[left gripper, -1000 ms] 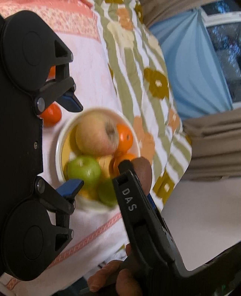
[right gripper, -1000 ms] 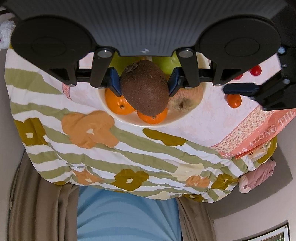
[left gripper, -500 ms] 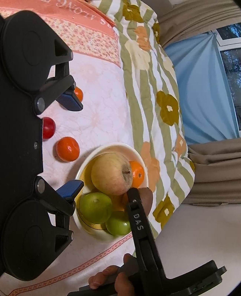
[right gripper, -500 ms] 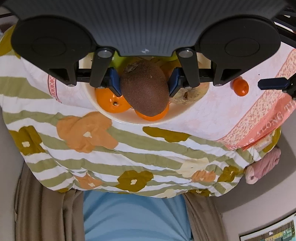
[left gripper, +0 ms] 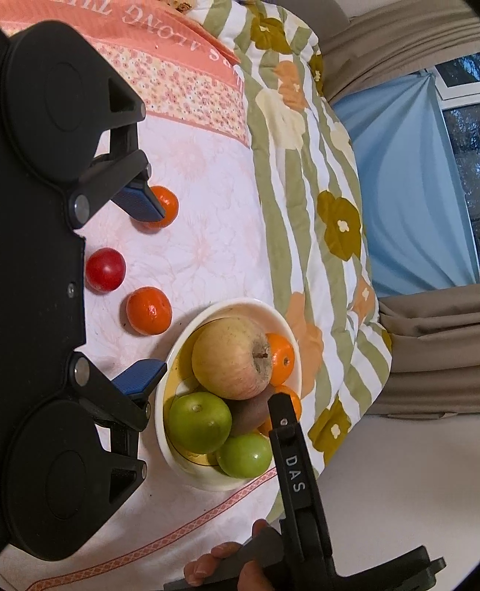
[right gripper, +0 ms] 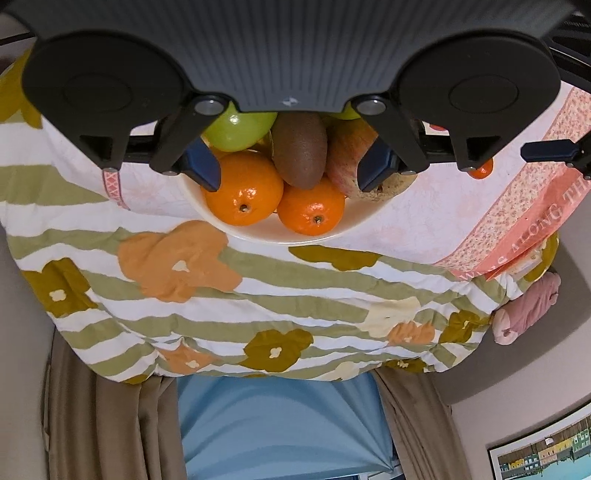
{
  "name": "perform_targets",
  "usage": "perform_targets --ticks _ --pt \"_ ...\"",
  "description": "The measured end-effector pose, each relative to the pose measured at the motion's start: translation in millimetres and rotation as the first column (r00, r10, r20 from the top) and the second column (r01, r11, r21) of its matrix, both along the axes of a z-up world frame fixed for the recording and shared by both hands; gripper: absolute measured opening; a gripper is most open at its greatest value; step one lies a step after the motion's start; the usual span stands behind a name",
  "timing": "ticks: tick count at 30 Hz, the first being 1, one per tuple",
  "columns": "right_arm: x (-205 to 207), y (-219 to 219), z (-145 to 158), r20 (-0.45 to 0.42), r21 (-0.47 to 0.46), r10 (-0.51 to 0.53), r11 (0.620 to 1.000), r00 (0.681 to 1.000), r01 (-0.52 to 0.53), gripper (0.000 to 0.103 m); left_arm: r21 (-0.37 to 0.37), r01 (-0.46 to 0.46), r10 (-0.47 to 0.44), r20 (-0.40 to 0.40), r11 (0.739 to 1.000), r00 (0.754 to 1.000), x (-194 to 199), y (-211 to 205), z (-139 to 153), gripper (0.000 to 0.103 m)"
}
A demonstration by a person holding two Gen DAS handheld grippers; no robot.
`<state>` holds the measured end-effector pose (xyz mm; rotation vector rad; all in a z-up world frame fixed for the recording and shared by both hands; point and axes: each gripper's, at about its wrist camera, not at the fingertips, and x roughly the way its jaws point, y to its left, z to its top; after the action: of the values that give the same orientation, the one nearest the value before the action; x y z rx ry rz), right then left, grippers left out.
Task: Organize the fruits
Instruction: 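Withdraw both grippers from the bowl toward the tomatoes and mandarins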
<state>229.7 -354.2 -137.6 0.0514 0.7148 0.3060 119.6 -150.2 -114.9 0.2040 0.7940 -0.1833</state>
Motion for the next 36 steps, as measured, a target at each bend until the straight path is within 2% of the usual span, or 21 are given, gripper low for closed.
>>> perform_targets --ticks 9,13,19,20,22,24,30,36 --pt "-30 5 39 0.049 -0.038 -0.019 0.999 0.999 0.021 0.096 -0.008 -0.046 0.046 0.063 0.999 0.997 -19 21 38 0.085" --pt "-51 7 59 0.074 -0.045 -0.042 0.998 0.996 0.046 0.103 -0.016 -0.060 0.061 0.097 0.998 0.993 -32 36 57 0.085" --pt "-87 19 85 0.080 -0.035 -0.104 0.994 0.991 0.107 0.103 -0.019 -0.039 0.041 0.122 0.999 0.992 -50 63 78 0.085" --pt "-93 22 89 0.080 -0.032 -0.114 0.993 0.990 0.117 0.103 -0.017 -0.027 0.029 0.129 0.999 0.991 -52 68 81 0.087" --pt "-105 30 95 0.078 -0.031 -0.133 0.990 0.988 0.136 0.103 -0.018 -0.002 0.004 0.144 1.000 0.990 -56 77 86 0.100" --pt "-117 39 99 0.082 -0.038 -0.145 0.988 0.986 0.149 0.103 -0.027 0.024 -0.019 0.165 0.999 0.986 -61 86 90 0.101" --pt "-146 74 107 0.084 -0.076 -0.180 0.980 0.980 0.187 0.103 -0.012 0.090 -0.087 0.154 0.996 0.984 -65 112 93 0.102" --pt "-156 106 98 0.041 -0.096 -0.223 0.969 0.974 0.226 0.103 -0.005 0.160 -0.159 0.070 0.987 0.985 -57 136 84 0.102"
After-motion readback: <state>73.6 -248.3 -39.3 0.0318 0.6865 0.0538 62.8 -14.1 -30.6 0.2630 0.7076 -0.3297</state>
